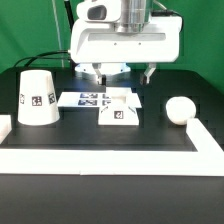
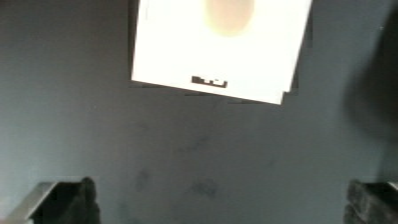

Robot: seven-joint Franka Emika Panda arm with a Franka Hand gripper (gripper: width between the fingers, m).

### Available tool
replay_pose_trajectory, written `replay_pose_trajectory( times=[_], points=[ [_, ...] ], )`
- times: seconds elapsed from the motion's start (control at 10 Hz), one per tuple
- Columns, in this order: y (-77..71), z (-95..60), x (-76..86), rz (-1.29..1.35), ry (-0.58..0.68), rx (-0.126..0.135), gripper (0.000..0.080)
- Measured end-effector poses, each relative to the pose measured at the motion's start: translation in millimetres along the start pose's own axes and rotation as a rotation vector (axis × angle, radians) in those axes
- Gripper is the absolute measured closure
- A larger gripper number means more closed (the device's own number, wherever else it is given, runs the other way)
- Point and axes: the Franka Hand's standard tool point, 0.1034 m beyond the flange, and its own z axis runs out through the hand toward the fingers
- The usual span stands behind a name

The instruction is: Assemble lamp

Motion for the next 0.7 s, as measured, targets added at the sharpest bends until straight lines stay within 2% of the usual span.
replay_pose_trajectory(
  times=[0.4, 0.7],
  points=[
    [-7.3, 19.7, -39.4, 0.044, -0.036, 0.003, 0.0100],
    [-3.9, 27.9, -49.2, 0.063, -0.051, 0.013, 0.0100]
  ],
)
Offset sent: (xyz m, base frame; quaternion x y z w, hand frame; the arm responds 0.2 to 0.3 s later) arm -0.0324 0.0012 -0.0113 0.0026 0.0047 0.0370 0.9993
